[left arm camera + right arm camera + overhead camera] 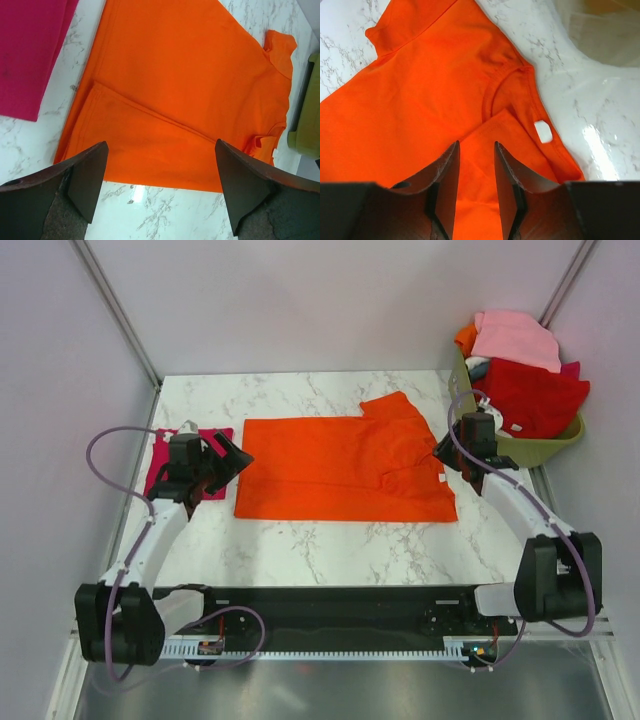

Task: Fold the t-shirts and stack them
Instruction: Fold the tshirt

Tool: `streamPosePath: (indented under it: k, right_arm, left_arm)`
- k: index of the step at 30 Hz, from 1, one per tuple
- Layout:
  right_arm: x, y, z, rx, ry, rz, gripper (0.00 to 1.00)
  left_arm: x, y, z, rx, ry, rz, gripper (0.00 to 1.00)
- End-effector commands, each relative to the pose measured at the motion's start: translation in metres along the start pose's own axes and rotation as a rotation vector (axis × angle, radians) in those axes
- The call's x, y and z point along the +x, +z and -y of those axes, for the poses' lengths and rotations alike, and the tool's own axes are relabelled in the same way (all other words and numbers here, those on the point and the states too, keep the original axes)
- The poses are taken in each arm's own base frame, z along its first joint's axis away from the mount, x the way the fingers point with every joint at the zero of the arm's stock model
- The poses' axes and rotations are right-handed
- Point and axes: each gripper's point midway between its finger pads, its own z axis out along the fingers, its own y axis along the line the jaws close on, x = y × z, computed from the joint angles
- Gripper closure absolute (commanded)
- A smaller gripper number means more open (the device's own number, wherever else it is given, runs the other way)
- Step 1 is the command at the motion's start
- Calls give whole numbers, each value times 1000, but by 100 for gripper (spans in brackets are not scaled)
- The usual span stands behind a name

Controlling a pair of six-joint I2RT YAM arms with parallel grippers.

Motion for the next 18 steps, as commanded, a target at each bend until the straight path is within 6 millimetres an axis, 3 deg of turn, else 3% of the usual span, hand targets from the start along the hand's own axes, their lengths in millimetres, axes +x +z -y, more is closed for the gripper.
streamPosePath:
  k: [1, 5, 10, 13, 17, 18]
  right_arm:
    - [-30, 13, -27, -45, -63, 53, 58]
    - [-33, 26, -32, -49, -87, 41, 56]
    - [-37, 23, -41, -83, -111, 43, 50]
    - [-37, 17, -44, -102, -119, 44, 41]
    - [-45, 19, -48, -100, -133, 57, 14]
    - [-51, 20, -52, -106, -133, 65, 14]
  left_arm:
    - [-31, 6, 33, 108, 66, 53, 5]
    - [-32, 5, 43, 144, 86, 40, 5]
    - [-34, -2, 48, 166, 93, 50, 5]
    - [-38, -2, 49, 165, 102, 60, 5]
    - [-48, 2, 47, 136, 107, 94, 6]
    - [-50, 4, 46, 127, 106, 101, 6]
